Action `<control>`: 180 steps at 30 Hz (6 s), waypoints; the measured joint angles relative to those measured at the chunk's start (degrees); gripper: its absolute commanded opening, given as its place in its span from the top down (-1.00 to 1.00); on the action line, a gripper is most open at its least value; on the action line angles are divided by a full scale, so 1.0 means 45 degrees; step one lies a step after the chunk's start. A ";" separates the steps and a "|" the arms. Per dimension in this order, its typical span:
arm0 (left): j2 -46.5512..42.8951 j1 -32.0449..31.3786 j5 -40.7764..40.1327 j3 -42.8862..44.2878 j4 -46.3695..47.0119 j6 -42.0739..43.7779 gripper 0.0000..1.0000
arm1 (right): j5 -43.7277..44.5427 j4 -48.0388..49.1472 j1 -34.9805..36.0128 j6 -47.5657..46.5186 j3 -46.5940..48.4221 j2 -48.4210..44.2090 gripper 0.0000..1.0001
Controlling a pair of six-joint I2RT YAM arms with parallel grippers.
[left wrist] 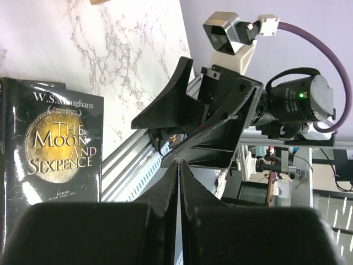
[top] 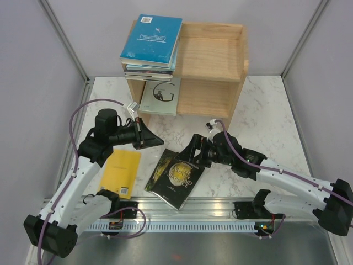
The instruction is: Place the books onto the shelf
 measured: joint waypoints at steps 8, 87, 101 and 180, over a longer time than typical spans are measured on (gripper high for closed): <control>-0.0029 0.0000 -0.0408 -0.1821 -0.0675 0.0427 0.31 | 0.0287 -0.1141 -0.0107 0.0058 -0.0418 -0.0393 -0.96; 0.0976 0.0121 0.1807 -0.5192 0.4609 -0.0651 -0.43 | 0.2161 -0.0053 0.0651 0.2905 -0.3803 -0.4075 1.00; -0.0136 0.0121 0.2623 -0.6037 0.5231 -0.1258 -0.41 | 0.1778 0.0976 0.0651 0.2817 -0.3560 -0.3347 1.00; -0.0243 0.0792 0.0889 -0.4294 0.7198 -0.5795 0.95 | 0.1107 0.5707 0.2579 0.4231 -0.2851 -0.1627 0.28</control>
